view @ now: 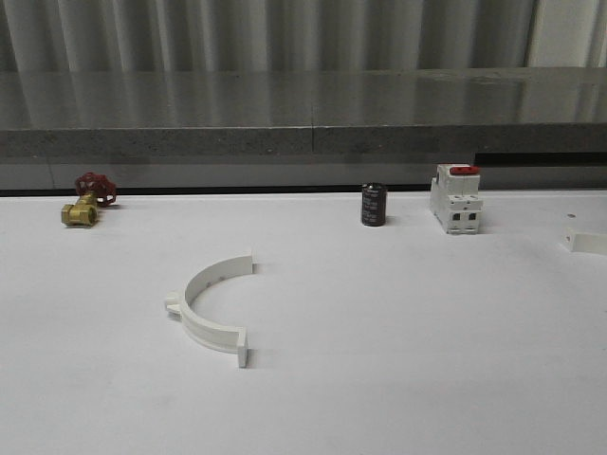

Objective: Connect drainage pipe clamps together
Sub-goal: 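Grasp the second white clamp half by its tab with the right gripper, then carry the second clamp half with the right gripper toward the first half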

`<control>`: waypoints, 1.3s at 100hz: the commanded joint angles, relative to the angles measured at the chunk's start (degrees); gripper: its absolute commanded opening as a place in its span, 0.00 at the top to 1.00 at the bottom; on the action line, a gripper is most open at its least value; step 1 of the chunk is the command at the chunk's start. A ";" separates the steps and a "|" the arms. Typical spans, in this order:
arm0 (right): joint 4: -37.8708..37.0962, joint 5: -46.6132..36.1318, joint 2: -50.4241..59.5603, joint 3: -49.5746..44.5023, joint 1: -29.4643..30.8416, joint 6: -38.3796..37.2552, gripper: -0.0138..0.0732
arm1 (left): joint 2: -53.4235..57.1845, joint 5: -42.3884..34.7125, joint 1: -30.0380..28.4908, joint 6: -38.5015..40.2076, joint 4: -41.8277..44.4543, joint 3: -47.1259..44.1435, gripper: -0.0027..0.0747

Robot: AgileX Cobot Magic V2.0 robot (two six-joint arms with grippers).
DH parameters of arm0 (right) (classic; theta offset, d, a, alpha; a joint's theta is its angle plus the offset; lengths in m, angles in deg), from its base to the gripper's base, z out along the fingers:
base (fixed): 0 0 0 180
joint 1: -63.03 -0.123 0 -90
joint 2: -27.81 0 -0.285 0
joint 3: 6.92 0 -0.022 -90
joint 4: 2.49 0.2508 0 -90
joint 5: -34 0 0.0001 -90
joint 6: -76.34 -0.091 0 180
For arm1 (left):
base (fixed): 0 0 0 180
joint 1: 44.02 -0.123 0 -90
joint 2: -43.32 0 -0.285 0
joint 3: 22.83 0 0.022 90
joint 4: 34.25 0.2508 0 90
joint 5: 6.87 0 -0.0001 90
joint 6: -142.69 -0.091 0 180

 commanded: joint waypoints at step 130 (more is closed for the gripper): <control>2.71 6.38 -0.77 10.19 -2.53 -1.74 0.92 | -0.64 -4.65 -0.10 0.09 -0.88 1.33 0.99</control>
